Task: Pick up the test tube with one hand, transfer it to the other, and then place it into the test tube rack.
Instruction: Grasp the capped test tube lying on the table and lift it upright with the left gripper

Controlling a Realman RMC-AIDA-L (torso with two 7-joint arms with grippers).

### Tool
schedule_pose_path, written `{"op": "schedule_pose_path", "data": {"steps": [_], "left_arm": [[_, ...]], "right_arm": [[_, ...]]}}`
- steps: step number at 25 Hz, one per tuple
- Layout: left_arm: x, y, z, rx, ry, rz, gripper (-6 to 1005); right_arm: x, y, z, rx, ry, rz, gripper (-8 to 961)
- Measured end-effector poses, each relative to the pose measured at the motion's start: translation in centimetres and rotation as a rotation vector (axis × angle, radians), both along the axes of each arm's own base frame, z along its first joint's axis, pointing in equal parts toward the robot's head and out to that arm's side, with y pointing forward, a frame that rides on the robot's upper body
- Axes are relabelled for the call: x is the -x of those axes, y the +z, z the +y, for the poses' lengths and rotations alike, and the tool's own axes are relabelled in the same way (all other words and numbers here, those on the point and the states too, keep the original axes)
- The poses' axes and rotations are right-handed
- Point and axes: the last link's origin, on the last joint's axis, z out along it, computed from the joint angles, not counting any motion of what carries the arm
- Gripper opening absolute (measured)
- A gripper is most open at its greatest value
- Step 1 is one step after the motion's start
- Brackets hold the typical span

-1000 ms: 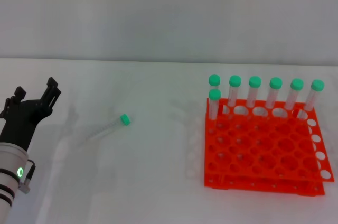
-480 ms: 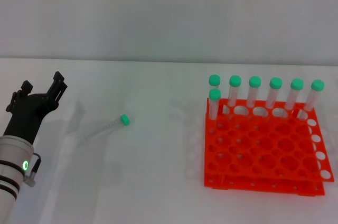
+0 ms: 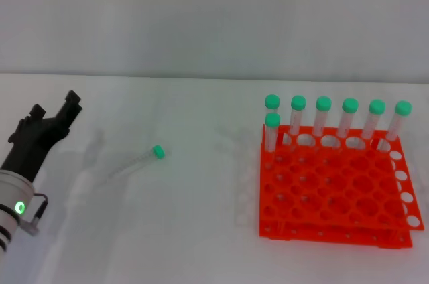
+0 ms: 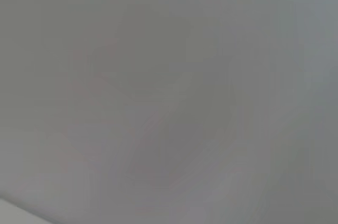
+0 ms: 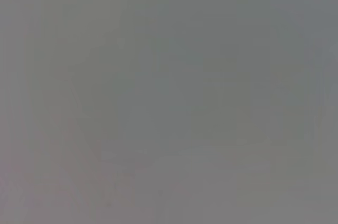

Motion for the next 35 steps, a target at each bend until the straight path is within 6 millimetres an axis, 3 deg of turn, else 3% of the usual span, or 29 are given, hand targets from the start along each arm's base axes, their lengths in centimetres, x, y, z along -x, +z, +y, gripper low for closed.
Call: {"op": "schedule_pose_path", "data": {"steps": [11,19,27,29,35], "left_arm": [[1.2,6.0,3.2,0.212,-0.056,-0.103,886],[-2.0,11.6,6.2,0.467,-0.162,0.021,885],[-4.2,16.7,6.6,0.582,-0.185,0.151,884],[-4.5,17.0,6.6,0.606,-0.185,0.158,884],[-6.9,16.6,7.9,0.934,-0.048,0.247,883]], "right_arm": [[-0.2,0.7,0.2,-0.039,-0.016,0.021,840],[0.2,1.1,0.8,-0.06,-0.014,0.033,835],[-0.1,1.2,0.7,-0.069,-0.029,0.042,829],[-0.2,1.2,0.7,-0.069,-0.031,0.042,828],[0.1,1.1,1.0,-0.066,-0.025,0.043,824]]}}
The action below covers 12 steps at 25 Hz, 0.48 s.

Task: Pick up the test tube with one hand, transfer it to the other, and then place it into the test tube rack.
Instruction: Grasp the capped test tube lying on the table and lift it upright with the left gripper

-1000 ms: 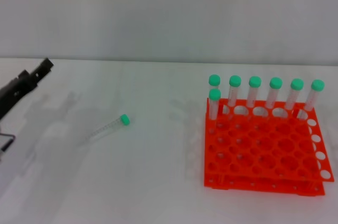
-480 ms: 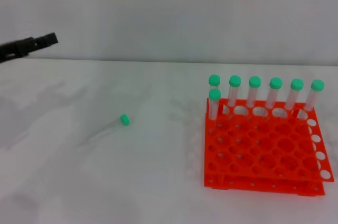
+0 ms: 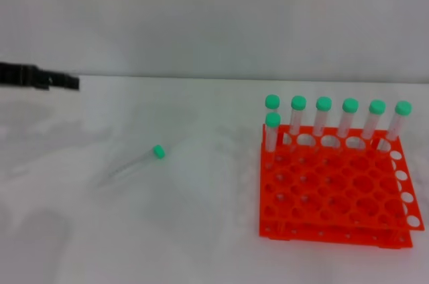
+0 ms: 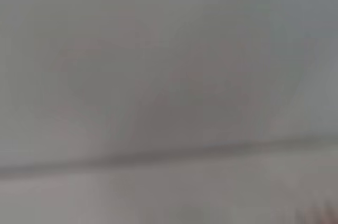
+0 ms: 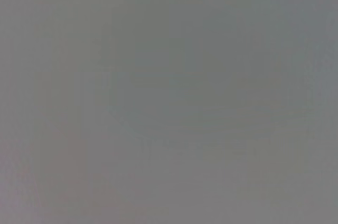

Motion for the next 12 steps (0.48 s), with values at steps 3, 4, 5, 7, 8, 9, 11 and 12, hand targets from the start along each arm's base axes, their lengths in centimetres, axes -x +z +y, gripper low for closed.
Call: {"op": "schedule_pose_path", "data": {"steps": [3,4,5,7,8,9,11,12], "left_arm": [[-1.3,-1.0,0.5,0.14,0.042,0.129,883],[-1.7,-1.3,0.7,0.175,0.045,0.163,883],[-1.9,-1.6,0.7,0.202,0.046,0.189,883],[-2.5,-2.3,0.9,0.25,0.041,0.248,882],[-2.6,-2.8,1.0,0.278,0.035,0.285,882],[-2.8,-3.5,1.0,0.305,0.022,0.327,882],[-2.9,-4.6,1.3,0.336,-0.004,0.404,882],[-2.9,-5.1,1.5,0.338,-0.013,0.44,882]], "right_arm": [[0.2,0.0,0.1,0.0,0.004,0.0,822],[0.2,0.0,0.1,0.0,0.004,0.0,821],[0.3,-0.1,0.3,0.001,0.008,0.002,821],[0.4,-0.1,0.3,0.001,0.009,0.002,819],[0.4,-0.2,0.3,0.002,0.009,0.003,819],[0.4,-0.2,0.3,0.003,0.009,0.003,818],[0.2,-0.3,0.1,0.003,0.004,0.005,817],[0.1,-0.3,0.0,0.004,0.001,0.006,816]]}}
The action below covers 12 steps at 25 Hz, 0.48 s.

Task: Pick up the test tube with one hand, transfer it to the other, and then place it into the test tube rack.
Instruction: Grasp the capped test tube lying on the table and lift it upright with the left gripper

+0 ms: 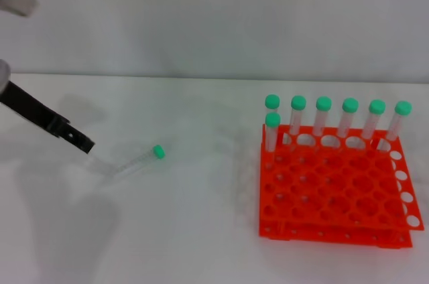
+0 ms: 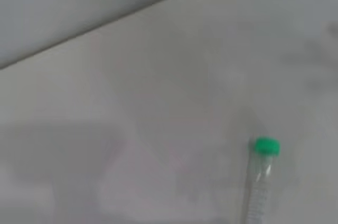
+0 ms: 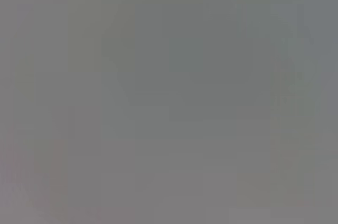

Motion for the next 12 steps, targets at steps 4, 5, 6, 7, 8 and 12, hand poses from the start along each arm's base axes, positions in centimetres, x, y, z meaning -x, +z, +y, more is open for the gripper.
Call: {"op": "schedule_pose_path", "data": {"steps": [4,5,6,7,8,12], "left_arm": [[0.3,-2.2,0.2,0.047,-0.055,0.092,881],[0.3,-2.9,0.3,0.055,-0.07,0.107,881],[0.3,-3.5,0.3,0.061,-0.082,0.118,881],[0.4,-3.8,0.4,0.057,-0.09,0.125,881],[0.4,-4.2,0.5,0.056,-0.102,0.134,881],[0.2,-5.7,0.6,0.079,-0.134,0.133,880]], "right_arm": [[-0.2,0.0,-0.2,0.001,-0.006,0.003,813],[-0.2,0.0,-0.2,0.002,-0.007,0.004,813],[-0.2,0.0,-0.2,0.002,-0.007,0.005,812],[-0.3,-0.1,-0.2,0.003,-0.008,0.006,811],[-0.3,-0.1,-0.2,0.003,-0.009,0.006,811],[-0.3,-0.1,-0.1,0.005,-0.011,0.007,808]]}}
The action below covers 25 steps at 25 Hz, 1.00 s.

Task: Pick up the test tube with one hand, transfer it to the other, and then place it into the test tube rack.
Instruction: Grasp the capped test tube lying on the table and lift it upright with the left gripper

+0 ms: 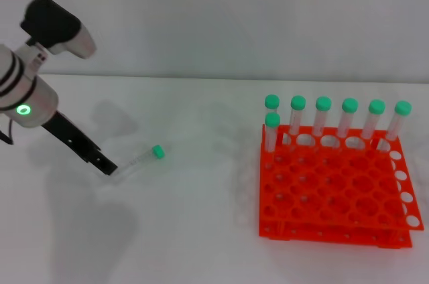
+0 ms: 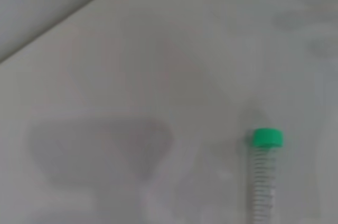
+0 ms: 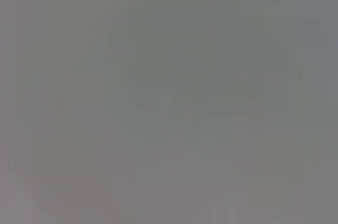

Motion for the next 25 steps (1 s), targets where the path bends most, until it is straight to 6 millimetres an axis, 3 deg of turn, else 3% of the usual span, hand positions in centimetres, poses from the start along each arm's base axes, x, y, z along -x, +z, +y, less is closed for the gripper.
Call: {"op": "schedule_pose_path", "data": {"steps": [25], "left_arm": [[0.1,-3.1,0.3,0.049,-0.074,0.055,875]], "right_arm": [[0.3,-0.1,0.3,0.001,0.008,0.002,791]]}}
